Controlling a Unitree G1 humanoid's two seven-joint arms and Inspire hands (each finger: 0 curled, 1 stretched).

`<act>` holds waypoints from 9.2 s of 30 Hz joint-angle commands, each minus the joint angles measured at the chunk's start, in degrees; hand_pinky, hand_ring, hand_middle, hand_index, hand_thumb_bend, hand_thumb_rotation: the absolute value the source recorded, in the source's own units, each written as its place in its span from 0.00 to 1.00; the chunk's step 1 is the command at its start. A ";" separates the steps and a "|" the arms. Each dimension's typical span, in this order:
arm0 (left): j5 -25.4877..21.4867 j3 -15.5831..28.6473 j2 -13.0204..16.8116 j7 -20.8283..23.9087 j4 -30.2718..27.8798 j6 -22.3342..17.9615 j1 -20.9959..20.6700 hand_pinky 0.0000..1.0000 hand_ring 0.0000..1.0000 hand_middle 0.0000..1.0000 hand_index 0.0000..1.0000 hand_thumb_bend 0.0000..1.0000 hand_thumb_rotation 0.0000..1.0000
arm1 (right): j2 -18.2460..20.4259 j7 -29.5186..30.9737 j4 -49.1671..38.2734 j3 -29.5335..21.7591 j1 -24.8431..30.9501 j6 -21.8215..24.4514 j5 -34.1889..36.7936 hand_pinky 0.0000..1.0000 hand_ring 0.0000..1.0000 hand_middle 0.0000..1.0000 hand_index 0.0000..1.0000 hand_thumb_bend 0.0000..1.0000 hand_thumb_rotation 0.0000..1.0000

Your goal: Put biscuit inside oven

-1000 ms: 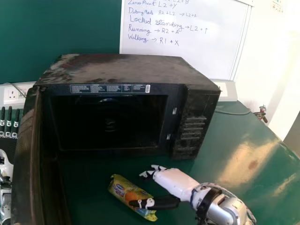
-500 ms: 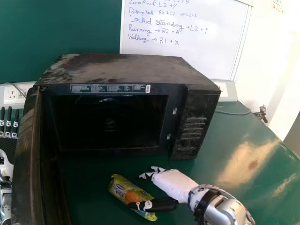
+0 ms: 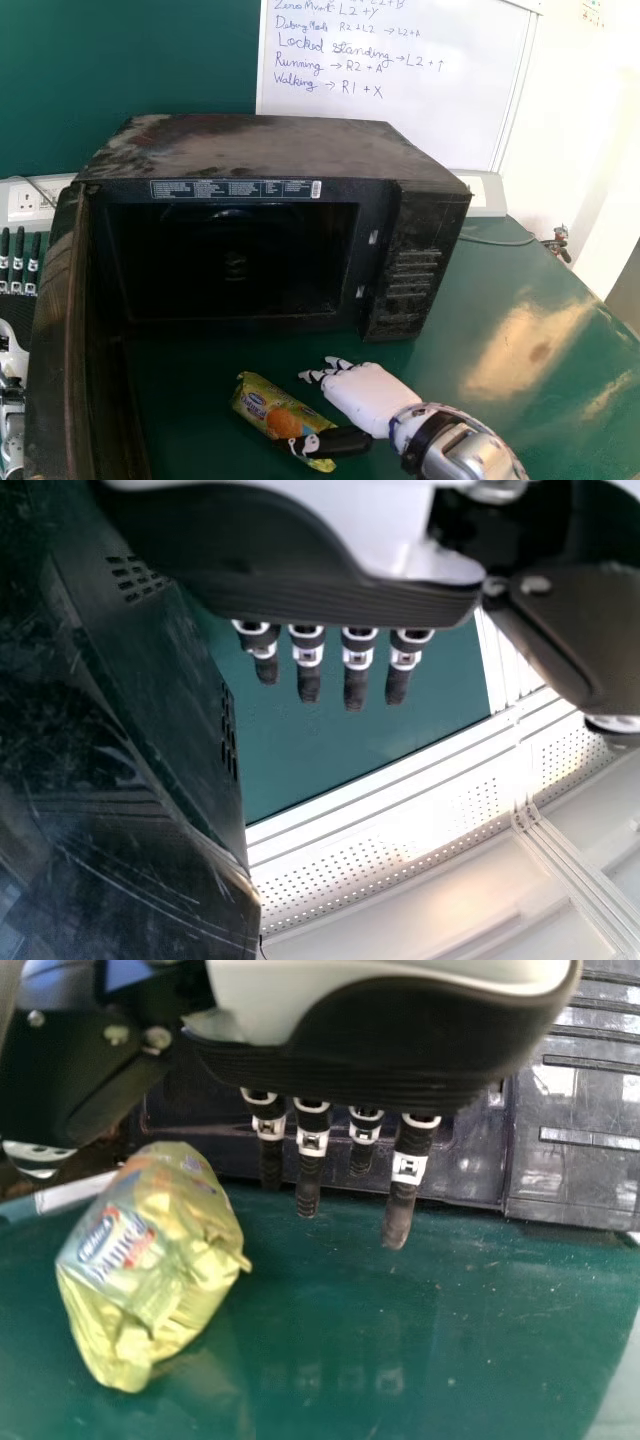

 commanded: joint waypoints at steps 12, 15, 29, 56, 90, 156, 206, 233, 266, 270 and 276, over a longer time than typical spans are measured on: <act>0.37 -0.49 -2.52 0.91 1.63 0.27 2.76 0.00 0.00 1.00 1.00 0.47 1.00 | 2.03 3.24 -3.41 2.45 1.20 2.71 -11.47 0.74 0.90 0.91 0.95 1.00 0.28; 0.09 -0.46 -2.63 1.14 1.37 0.72 2.86 0.00 0.00 1.00 1.00 0.47 1.00 | 2.91 5.19 -3.81 2.81 1.13 3.53 -13.40 0.75 0.91 0.92 0.95 1.00 0.27; 0.12 -0.40 -2.35 0.66 1.98 0.64 2.66 0.00 0.00 1.00 1.00 0.47 1.00 | 3.21 5.84 -3.10 3.66 1.80 1.92 -17.19 0.75 0.90 0.91 0.92 1.00 0.29; 0.14 -0.44 -1.94 -0.27 2.59 0.59 2.53 0.00 0.00 1.00 1.00 0.46 1.00 | 3.49 5.09 -2.36 5.28 2.11 -0.35 -26.09 0.63 0.77 0.81 0.82 0.75 0.26; 0.23 -0.45 -2.13 -0.08 2.48 0.44 2.46 0.00 0.00 1.00 1.00 0.47 1.00 | 5.87 -1.14 -0.76 3.12 2.82 1.10 -20.64 0.47 0.48 0.54 0.65 0.64 0.15; 0.19 -0.52 -2.04 -0.46 3.02 0.51 2.14 0.00 0.00 1.00 1.00 0.46 1.00 | 7.31 -16.99 0.84 -2.50 0.97 2.85 -16.06 0.51 0.53 0.56 0.49 0.51 0.13; -0.23 -0.14 -2.22 -2.10 3.43 1.38 2.07 0.00 0.00 1.00 1.00 0.47 1.00 | 9.85 -21.38 14.21 1.21 -17.37 2.83 -16.25 0.49 0.51 0.47 0.53 0.52 0.00; -0.12 -0.28 -2.52 -1.60 2.19 1.58 2.90 0.00 0.00 1.00 1.00 0.46 1.00 | 12.33 -26.49 31.93 6.11 -29.17 1.21 -12.54 0.51 0.51 0.46 0.54 0.52 0.00; -0.44 -0.37 -3.63 -0.44 0.51 2.83 3.09 0.00 0.00 1.00 1.00 0.45 1.00 | 18.85 -48.54 69.91 13.69 -48.91 -3.28 -7.83 0.55 0.44 0.48 0.56 0.51 0.00; -0.14 -0.50 -3.84 -0.19 0.15 2.47 3.30 0.00 0.00 1.00 1.00 0.45 1.00 | 19.84 -52.60 75.74 14.92 -51.29 -5.26 -7.16 0.51 0.42 0.50 0.55 0.51 0.00; -0.20 -0.60 -3.94 0.30 -0.31 2.47 3.63 0.00 0.00 1.00 1.00 0.45 1.00 | 21.23 -56.70 82.92 17.03 -54.43 -6.06 -6.87 0.45 0.41 0.49 0.55 0.51 0.00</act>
